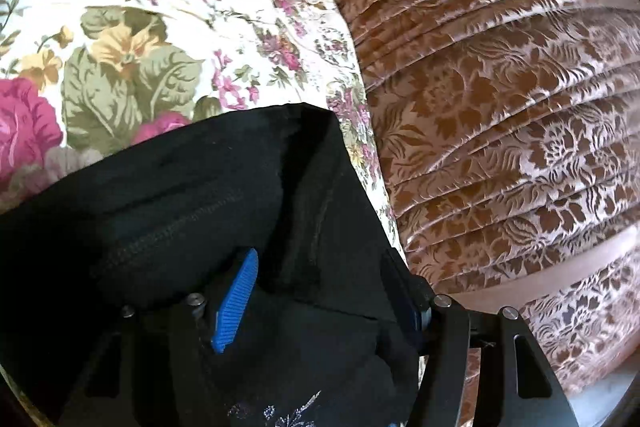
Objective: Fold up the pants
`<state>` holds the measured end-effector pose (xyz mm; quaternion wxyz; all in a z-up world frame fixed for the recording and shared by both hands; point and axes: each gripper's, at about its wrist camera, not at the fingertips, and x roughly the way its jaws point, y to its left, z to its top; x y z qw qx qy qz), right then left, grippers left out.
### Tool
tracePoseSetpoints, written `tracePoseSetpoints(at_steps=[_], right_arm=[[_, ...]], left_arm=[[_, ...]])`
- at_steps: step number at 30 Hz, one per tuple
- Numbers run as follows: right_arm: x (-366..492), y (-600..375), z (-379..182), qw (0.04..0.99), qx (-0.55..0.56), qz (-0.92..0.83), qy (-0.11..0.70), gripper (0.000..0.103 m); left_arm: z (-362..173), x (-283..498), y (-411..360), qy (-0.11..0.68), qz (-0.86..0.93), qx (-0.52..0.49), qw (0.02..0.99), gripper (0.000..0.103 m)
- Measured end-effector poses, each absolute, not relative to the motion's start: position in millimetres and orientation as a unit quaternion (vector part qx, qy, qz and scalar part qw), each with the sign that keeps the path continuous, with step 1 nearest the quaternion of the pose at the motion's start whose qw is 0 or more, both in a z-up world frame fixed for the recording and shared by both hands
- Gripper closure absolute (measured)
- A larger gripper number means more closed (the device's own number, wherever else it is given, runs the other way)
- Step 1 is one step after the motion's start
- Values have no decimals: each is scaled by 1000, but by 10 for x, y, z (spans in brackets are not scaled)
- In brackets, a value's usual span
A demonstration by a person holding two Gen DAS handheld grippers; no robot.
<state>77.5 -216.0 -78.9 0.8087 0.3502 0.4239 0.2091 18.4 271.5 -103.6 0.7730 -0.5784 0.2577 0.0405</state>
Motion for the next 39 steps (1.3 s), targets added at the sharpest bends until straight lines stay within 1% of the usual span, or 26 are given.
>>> tracePoseSetpoints(at_steps=[3, 7, 8, 9, 10, 11, 12, 14, 16, 21, 25, 28, 30, 32, 33, 35, 37, 39], right_arm=[[751, -2041, -772, 846, 279, 203, 405, 69], [706, -1944, -804, 867, 234, 193, 394, 69], [688, -1931, -807, 872, 225, 194, 389, 69], [676, -1932, -813, 875, 221, 195, 384, 69], [686, -1933, -816, 875, 224, 196, 383, 69], [698, -1960, -833, 872, 233, 198, 382, 69], [708, -1984, -845, 869, 240, 202, 382, 69], [711, -2044, -874, 863, 259, 211, 379, 69], [709, -2070, -889, 860, 271, 217, 375, 69], [719, -2056, -890, 861, 266, 215, 377, 69], [716, -2035, -833, 860, 257, 207, 389, 68], [702, -2051, -723, 854, 267, 217, 390, 60], [726, -2087, -583, 856, 276, 226, 375, 59], [814, -2128, -429, 863, 276, 224, 360, 54], [905, -2152, -363, 865, 273, 220, 359, 54], [1130, -2222, -320, 863, 277, 200, 372, 53], [1413, -2328, -376, 855, 281, 152, 409, 53], [1634, -2480, -473, 842, 312, 113, 426, 53]], left_arm=[[-1017, 325, 2667, 291, 31, -555, 779, 39], [-982, 570, 2518, 333, 27, -508, 794, 46], [-985, 609, 2500, 339, 29, -501, 796, 55], [-1000, 646, 2495, 342, 29, -501, 794, 68], [-1045, 691, 2503, 351, 24, -509, 786, 72], [-1086, 712, 2521, 353, 13, -523, 776, 83], [-1129, 712, 2547, 351, 5, -538, 766, 87], [-1159, 669, 2602, 339, 1, -565, 752, 89], [-1075, 592, 2650, 319, -4, -574, 754, 90], [-658, 352, 2698, 274, -46, -555, 784, 91], [-477, 110, 2746, 266, -65, -534, 800, 91], [-585, -44, 2792, 283, -63, -535, 793, 91], [-672, -108, 2797, 291, -58, -534, 792, 91], [-779, -128, 2783, 301, -55, -538, 785, 91], [-818, -125, 2777, 306, -54, -543, 781, 91], [-900, -143, 2773, 312, -56, -553, 771, 91], [-910, -148, 2759, 315, -55, -549, 772, 91], [-892, -154, 2760, 315, -54, -543, 776, 91]])
